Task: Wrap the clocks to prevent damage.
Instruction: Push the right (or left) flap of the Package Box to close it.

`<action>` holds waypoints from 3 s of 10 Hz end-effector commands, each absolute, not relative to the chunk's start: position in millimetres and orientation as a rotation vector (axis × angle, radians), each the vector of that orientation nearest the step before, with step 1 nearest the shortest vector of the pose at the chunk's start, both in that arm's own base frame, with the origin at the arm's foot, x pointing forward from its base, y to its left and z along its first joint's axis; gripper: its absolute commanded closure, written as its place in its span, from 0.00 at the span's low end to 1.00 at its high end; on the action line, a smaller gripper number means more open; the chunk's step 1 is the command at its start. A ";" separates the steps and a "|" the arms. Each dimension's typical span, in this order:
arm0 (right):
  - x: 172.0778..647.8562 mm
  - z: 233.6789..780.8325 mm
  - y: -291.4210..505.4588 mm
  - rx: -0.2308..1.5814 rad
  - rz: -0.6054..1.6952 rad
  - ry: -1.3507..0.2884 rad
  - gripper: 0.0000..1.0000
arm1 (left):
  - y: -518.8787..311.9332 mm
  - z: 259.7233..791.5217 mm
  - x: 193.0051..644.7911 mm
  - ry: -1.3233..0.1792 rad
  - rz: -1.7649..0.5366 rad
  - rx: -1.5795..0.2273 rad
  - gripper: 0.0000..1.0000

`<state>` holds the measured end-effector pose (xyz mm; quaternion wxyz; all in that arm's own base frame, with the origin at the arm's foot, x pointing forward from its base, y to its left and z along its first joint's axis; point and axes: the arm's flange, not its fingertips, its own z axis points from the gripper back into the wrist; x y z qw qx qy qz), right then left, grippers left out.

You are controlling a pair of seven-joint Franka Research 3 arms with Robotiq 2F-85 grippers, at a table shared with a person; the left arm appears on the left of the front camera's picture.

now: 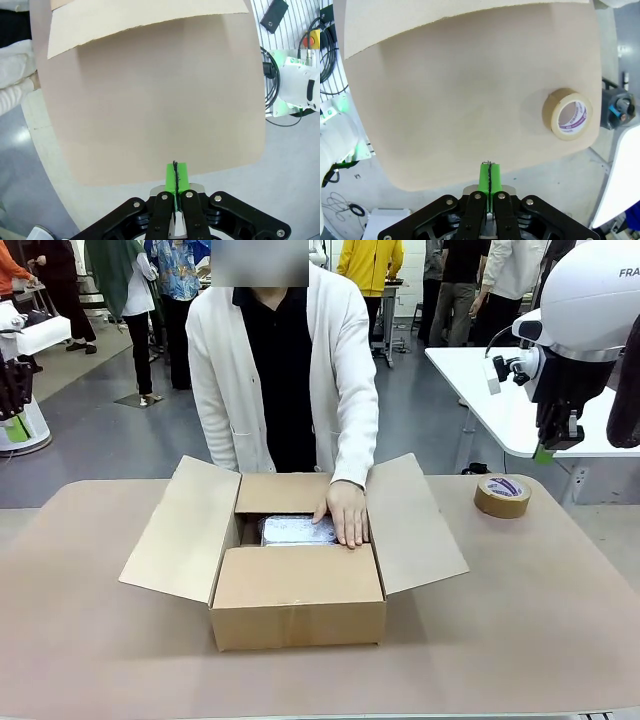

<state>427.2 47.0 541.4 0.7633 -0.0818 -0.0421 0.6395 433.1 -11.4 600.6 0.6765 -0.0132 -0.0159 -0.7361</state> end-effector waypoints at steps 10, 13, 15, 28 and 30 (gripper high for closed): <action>425.1 543.8 46.6 -0.176 1.388 -0.083 0.99 | 66.6 441.7 427.4 -0.548 -1.595 -0.431 1.00; 425.1 543.8 46.6 -0.176 1.388 -0.083 0.99 | 66.6 441.7 427.4 -0.548 -1.595 -0.431 1.00; 425.1 543.8 46.6 -0.176 1.388 -0.083 0.99 | 60.5 440.6 422.3 -0.521 -1.579 -0.408 1.00; 425.1 543.8 46.6 -0.176 1.388 -0.083 0.99 | -6.6 304.3 464.7 -0.883 -1.480 -1.125 1.00; 425.1 543.8 46.6 -0.176 1.388 -0.083 0.99 | -22.5 306.7 465.4 -0.889 -1.492 -1.112 1.00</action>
